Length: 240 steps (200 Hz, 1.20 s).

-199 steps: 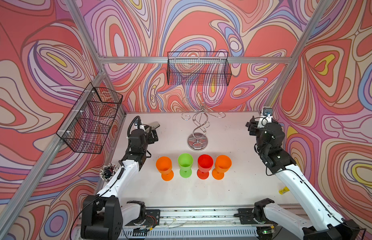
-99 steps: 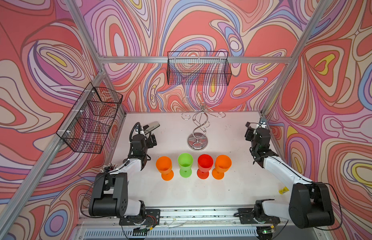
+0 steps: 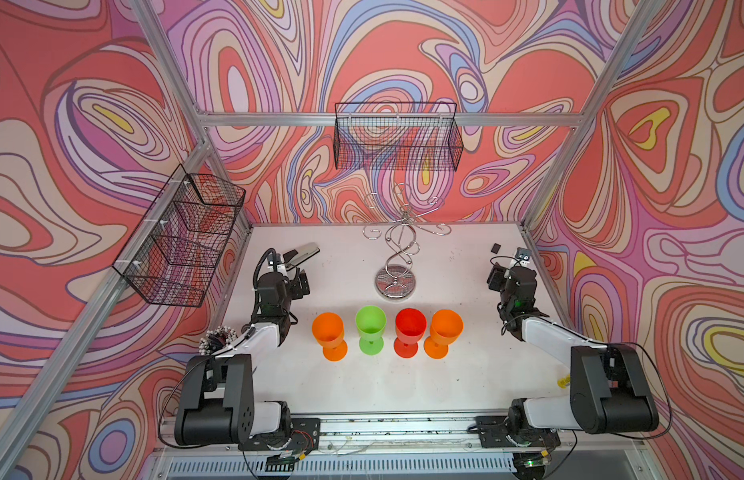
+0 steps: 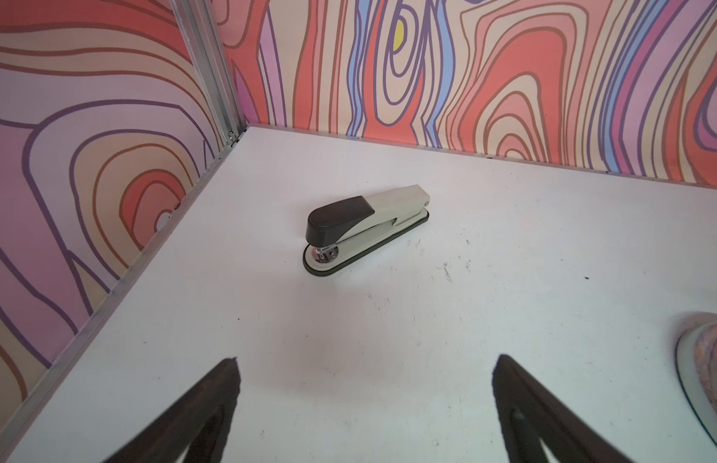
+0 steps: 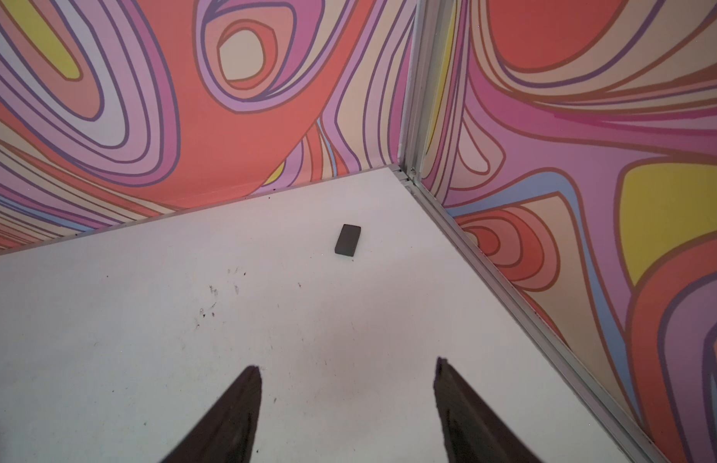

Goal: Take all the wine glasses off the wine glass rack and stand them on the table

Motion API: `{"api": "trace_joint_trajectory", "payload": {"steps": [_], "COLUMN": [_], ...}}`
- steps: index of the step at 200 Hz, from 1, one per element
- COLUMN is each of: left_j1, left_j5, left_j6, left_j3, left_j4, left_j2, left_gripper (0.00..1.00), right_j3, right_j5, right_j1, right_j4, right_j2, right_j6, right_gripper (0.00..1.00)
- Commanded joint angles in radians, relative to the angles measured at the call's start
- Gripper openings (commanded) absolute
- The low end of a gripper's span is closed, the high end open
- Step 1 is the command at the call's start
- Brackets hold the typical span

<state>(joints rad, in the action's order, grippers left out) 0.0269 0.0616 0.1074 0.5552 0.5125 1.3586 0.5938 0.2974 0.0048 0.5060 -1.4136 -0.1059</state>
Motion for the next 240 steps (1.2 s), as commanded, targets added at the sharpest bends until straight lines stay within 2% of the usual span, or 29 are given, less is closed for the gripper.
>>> {"api": "trace_joint_trajectory", "payload": {"steps": [1,20,43,73,84,103,114,140,144,158,240], "left_j1": [0.004,0.007,0.004,-0.008,-0.030,-0.031,-0.031,-0.031,-0.031,-0.031,-0.033], "left_j5": [0.023,0.038,0.022,0.008,0.013,0.033,0.031,0.030,0.033,0.032,0.032], "left_j6": [-0.023,-0.011,-0.023,-0.041,-0.075,-0.069,-0.064,-0.064,-0.064,-0.062,-0.064], "left_j3": [-0.049,-0.105,-0.057,-0.089,-0.126,-0.165,-0.163,-0.183,-0.186,-0.184,-0.192], "left_j4": [0.041,0.149,0.087,0.152,0.264,0.347,0.327,0.383,0.390,0.376,0.394], "left_j2": [0.018,0.083,0.119,0.126,0.157,0.176,0.169,0.181,0.183,0.178,0.180], "left_gripper": [1.00,1.00,1.00,1.00,1.00,1.00,1.00,1.00,1.00,1.00,1.00], "right_j3": [-0.015,-0.032,-0.036,-0.113,-0.108,-0.122,-0.145,-0.138,-0.142,-0.146,-0.167], "right_j5": [-0.036,-0.058,-0.080,-0.152,-0.141,-0.134,-0.133,-0.122,-0.132,-0.125,-0.070], "right_j1": [-0.006,-0.006,-0.006,-0.005,-0.005,-0.005,-0.005,-0.005,-0.005,-0.005,0.000], "right_j4": [0.054,0.099,0.146,0.313,0.308,0.364,0.445,0.468,0.471,0.483,0.525], "right_j2": [-0.039,-0.065,-0.120,-0.165,-0.174,-0.212,-0.253,-0.296,-0.298,-0.302,-0.301], "right_j6": [0.001,0.017,0.016,0.051,0.046,0.041,0.040,0.038,0.041,0.038,0.026], "right_gripper": [0.72,0.72,0.73,0.72,0.72,0.72,0.72,0.73,0.75,0.98,0.98]}}
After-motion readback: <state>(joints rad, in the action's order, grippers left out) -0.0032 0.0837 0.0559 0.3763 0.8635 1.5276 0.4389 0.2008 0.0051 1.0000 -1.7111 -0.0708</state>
